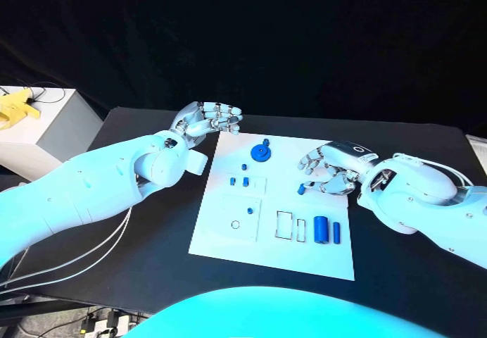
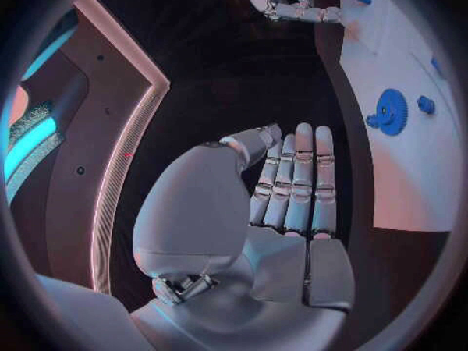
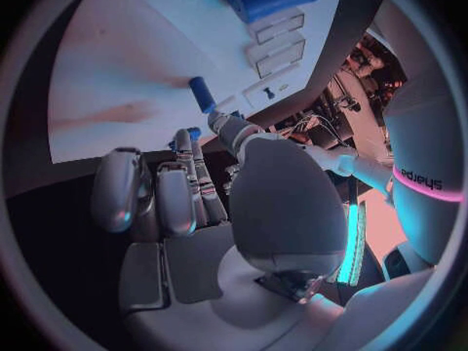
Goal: Assemble the parts on the task board
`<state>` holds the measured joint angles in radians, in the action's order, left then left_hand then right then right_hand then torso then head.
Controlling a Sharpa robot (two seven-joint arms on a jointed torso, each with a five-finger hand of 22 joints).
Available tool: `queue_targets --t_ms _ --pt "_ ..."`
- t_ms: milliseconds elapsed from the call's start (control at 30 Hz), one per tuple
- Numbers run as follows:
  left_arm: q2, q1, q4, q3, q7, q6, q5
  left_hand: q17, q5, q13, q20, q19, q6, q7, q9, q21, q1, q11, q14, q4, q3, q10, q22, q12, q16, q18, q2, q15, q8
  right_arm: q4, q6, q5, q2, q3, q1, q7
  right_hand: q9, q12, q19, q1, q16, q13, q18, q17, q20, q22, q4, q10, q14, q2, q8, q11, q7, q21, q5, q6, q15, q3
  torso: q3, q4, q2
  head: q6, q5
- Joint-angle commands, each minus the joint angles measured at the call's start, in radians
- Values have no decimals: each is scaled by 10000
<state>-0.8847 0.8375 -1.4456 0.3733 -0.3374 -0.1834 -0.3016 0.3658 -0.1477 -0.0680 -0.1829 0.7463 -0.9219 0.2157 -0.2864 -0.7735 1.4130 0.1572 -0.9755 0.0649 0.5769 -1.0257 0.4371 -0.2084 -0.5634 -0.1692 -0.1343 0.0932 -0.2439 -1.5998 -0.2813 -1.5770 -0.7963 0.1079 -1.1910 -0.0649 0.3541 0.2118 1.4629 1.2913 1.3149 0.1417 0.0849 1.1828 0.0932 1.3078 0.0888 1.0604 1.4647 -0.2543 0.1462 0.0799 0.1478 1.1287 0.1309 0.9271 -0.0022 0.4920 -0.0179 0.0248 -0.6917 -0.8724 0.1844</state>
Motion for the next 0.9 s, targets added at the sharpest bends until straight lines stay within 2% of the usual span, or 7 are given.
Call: queue_targets --t_ms 33,300,567,733,800,900 --pt "9 0 -14 7 -101 180 51 13 6 -14 -33 -39 42 26 16 -59 -93 11 12 7 -8 30 9 -65 -60 -71 -14 11 -5 7 706 -677 10 7 34 -213 18 -59 266 71 12 -9 -62 -23 -64 465 6 -100 291 -49 -32 3 -61 -25 0 39 -45 -100 13 2 1 -3 -23" --pt "-2 0 -17 7 -97 190 51 13 6 -14 -33 -39 42 26 16 -59 -93 11 12 7 -8 30 9 -65 -60 -71 -14 11 -5 -7 1029 -792 68 20 89 -339 38 -22 263 58 13 -7 -59 -38 -65 459 81 -88 284 -25 10 -5 -66 -47 13 126 -50 -268 13 4 8 -3 -41" --pt "-9 0 -6 7 -76 216 52 17 6 -14 -42 -42 37 22 14 -51 -118 9 20 -6 -10 33 4 -79 -65 -76 -4 12 -15 -29 1046 -820 170 32 188 -376 64 35 267 90 27 3 -61 -33 -70 469 149 -30 284 50 75 -11 -63 -38 23 267 -56 -361 6 3 6 -3 -47" --pt "-12 0 -1 7 -63 230 57 18 6 -14 -45 -43 37 22 14 -47 -132 9 22 -15 -10 35 2 -82 -66 -77 2 14 -18 -38 919 -797 232 37 219 -471 90 125 288 228 46 19 -73 -34 -77 507 210 118 288 253 149 -14 -83 26 -10 454 -61 -275 8 4 8 -3 -50" --pt "-16 -1 0 7 -42 253 81 24 11 -11 -73 -50 47 25 15 1 -258 17 38 -111 -21 60 -28 -98 -75 -81 36 33 -27 -28 896 -787 250 39 226 -521 92 181 303 150 73 24 -82 -18 -73 533 396 243 295 442 165 -3 -62 67 77 536 -51 -157 6 6 5 -3 -68" --pt "-15 -1 5 7 -19 277 99 27 14 -10 -82 -49 54 22 15 26 -294 17 47 -138 -21 74 -46 -105 -78 -87 41 36 -32 7 849 -804 275 43 233 -606 116 210 315 234 102 20 -88 1 -78 560 425 335 302 532 224 -20 -86 110 41 683 -66 -2 6 10 8 -3 -65"
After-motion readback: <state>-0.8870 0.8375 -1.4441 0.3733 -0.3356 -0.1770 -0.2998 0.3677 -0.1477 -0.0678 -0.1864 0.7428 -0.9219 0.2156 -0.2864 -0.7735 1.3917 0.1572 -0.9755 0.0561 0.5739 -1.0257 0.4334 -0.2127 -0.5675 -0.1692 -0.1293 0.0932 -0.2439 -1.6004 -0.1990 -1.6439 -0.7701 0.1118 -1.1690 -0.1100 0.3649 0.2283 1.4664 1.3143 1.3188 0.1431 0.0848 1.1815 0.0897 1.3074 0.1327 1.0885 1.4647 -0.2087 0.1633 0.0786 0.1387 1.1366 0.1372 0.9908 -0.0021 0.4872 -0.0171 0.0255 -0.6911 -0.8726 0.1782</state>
